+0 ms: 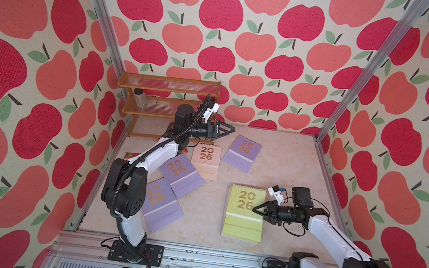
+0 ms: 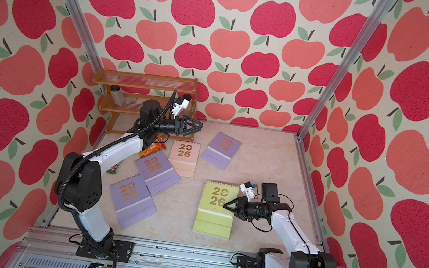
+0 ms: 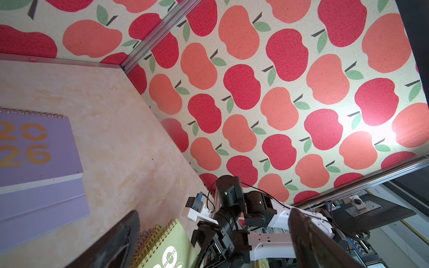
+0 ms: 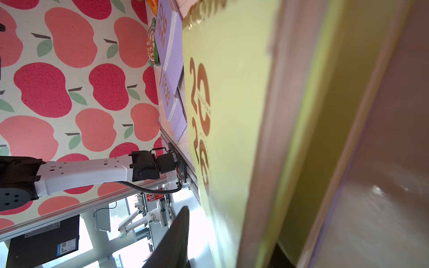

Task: Stack the calendars
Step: Place the calendar at the calendar.

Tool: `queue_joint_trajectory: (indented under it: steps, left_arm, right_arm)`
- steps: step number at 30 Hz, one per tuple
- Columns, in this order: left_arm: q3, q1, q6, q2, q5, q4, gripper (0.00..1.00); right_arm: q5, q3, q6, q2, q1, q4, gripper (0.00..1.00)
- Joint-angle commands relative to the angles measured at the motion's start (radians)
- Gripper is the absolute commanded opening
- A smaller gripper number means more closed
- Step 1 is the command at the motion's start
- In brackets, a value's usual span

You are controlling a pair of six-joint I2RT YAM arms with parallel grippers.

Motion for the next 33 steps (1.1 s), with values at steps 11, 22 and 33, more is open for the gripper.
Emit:
queue_joint_trajectory:
  steps: [11, 22, 33]
  left_arm:
    - [-0.003, -0.004, 0.012, 0.008, -0.007, 0.010, 1.00]
    - [0.078, -0.002, 0.210, 0.029, -0.090, -0.302, 0.99]
    - [0.359, -0.014, 0.362, 0.287, -0.339, -0.693, 1.00]
  right_arm:
    - [0.199, 0.091, -0.023, -0.041, 0.012, -0.192, 0.73]
    - [0.426, 0.187, -0.044, -0.045, 0.005, -0.300, 0.80]
    - [0.511, 0.537, -0.082, 0.208, -0.041, -0.216, 0.84]
